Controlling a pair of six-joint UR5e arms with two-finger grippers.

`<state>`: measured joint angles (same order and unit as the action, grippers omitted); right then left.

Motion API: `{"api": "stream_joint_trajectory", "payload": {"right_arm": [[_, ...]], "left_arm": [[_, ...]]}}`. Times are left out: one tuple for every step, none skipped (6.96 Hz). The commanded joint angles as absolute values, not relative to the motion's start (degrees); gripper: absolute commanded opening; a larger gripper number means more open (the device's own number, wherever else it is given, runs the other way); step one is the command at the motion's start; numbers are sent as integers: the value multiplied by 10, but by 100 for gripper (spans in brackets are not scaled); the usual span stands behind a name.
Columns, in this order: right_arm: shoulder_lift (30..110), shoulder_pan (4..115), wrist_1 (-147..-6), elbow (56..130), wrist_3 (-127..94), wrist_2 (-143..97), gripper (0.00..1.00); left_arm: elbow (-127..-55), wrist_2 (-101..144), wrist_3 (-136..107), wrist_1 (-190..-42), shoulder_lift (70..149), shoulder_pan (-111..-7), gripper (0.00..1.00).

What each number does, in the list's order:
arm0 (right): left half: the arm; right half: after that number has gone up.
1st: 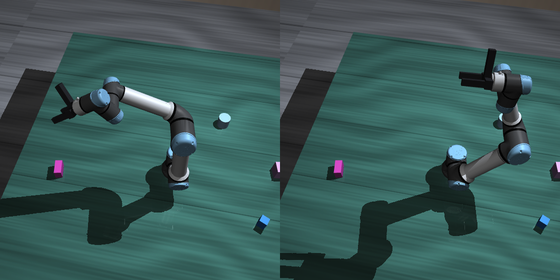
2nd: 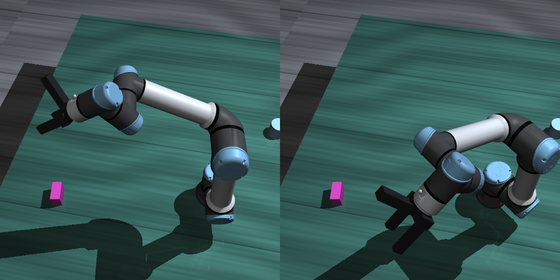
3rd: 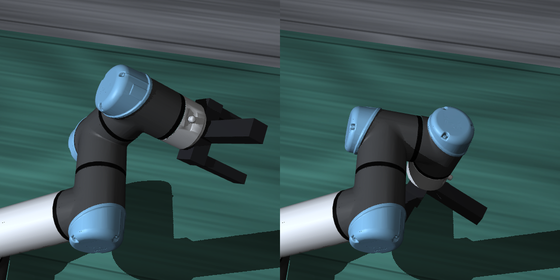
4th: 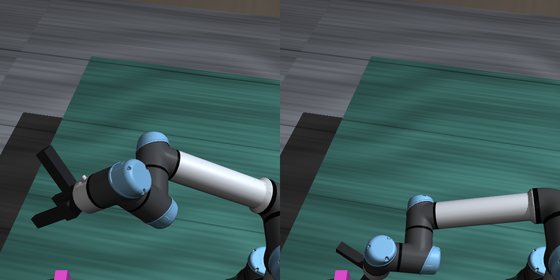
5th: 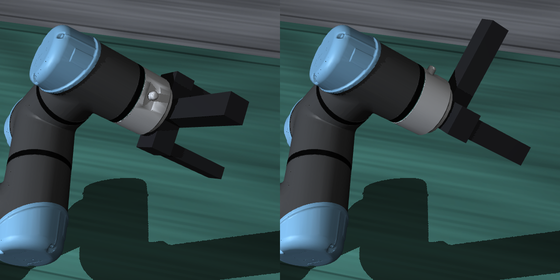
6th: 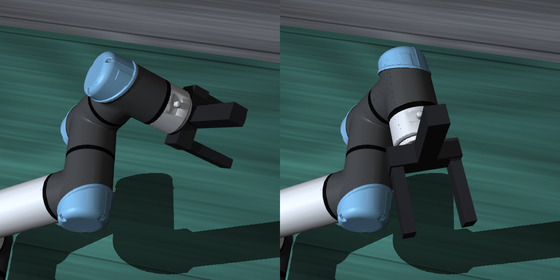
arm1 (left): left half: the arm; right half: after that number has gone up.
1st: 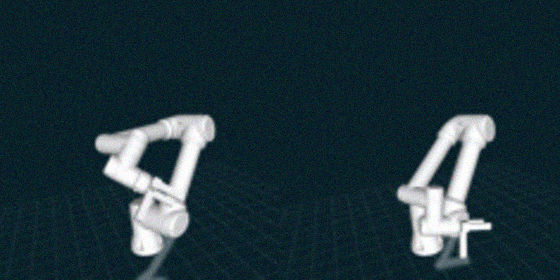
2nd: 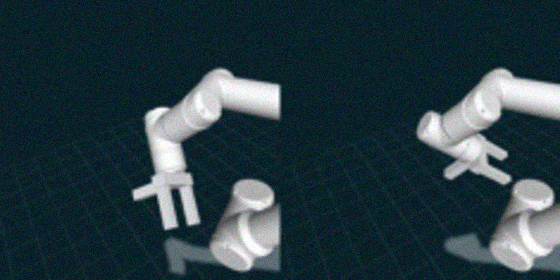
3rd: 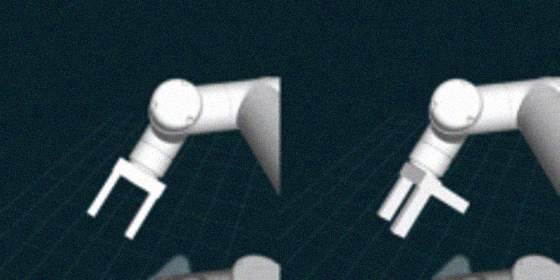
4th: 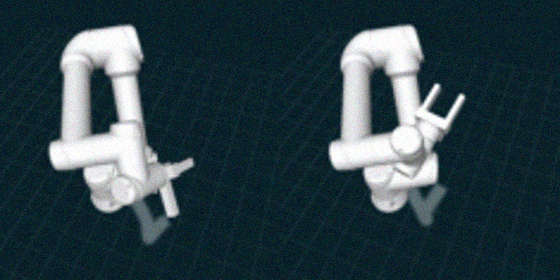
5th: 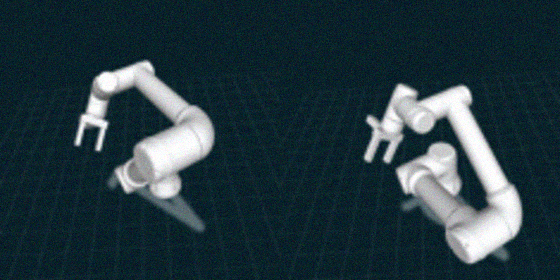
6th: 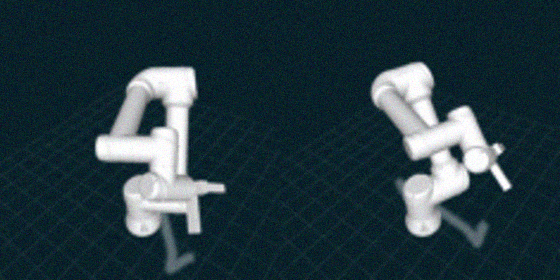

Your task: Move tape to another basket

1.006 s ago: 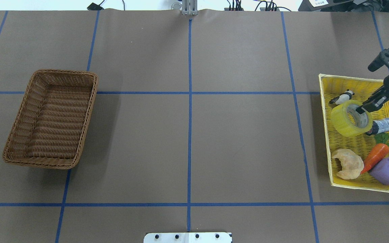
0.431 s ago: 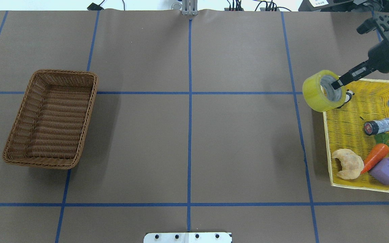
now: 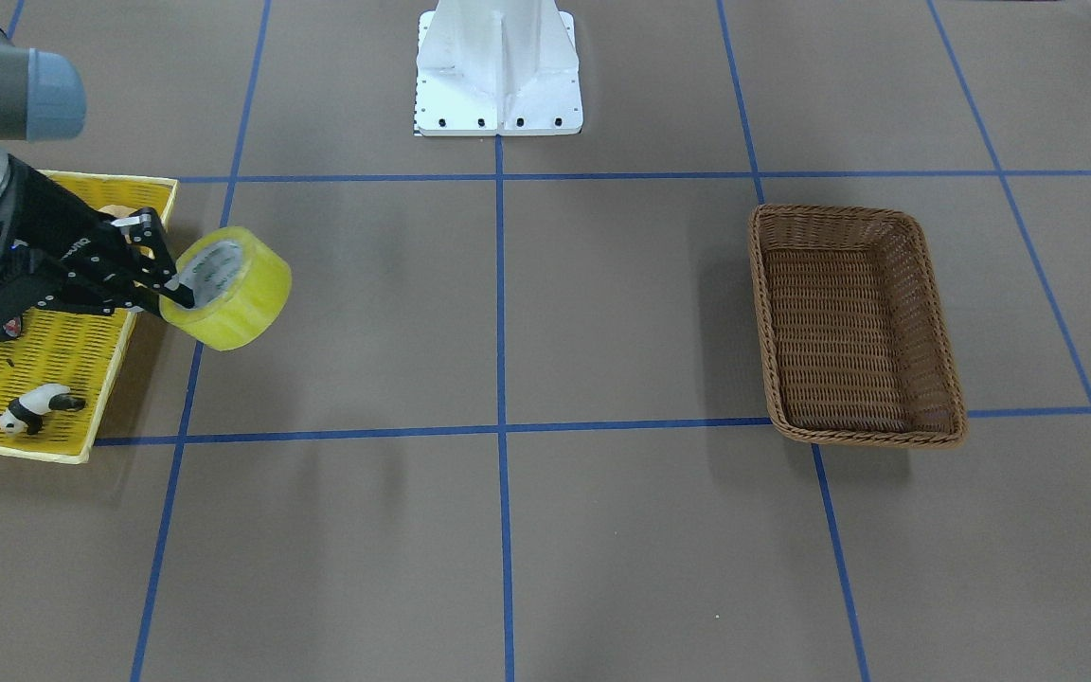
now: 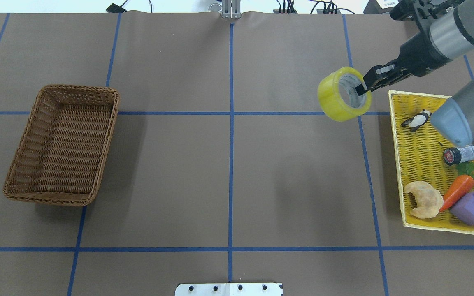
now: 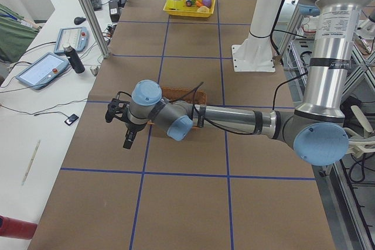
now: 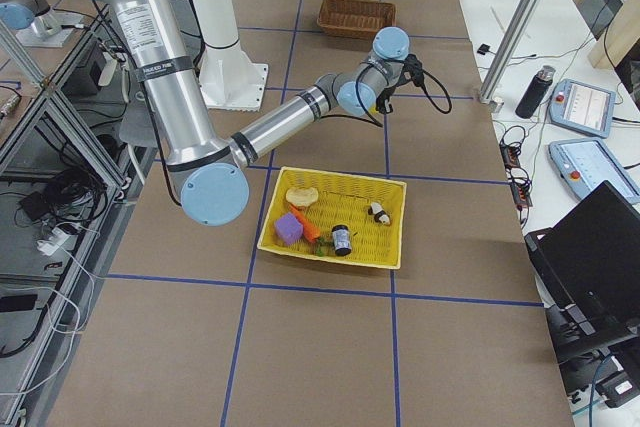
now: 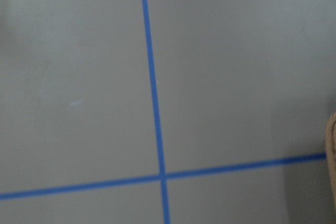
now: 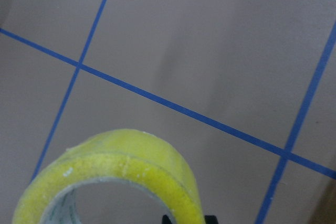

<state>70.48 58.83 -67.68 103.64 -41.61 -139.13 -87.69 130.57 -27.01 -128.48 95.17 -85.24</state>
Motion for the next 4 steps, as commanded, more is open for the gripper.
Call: {"api": "stream_joint_trajectory", "payload": {"right_arm": [[698,500,-516,1037,-636,-1294,0],[697,470,-443,1035,-742,-1276,0],[696,447,-362,1035,-846,-1256,0],[696,429,-299,1036,-925,-1225,0]], "left_arm": [[-843,1309,-467,-1492,953,-832,98],[-845,1311,-606,-1559,954,-812,98],[-847,1310,-752,-1637,965,-769,98],[-847,1310,-867,-1681,984,-747,98]]}}
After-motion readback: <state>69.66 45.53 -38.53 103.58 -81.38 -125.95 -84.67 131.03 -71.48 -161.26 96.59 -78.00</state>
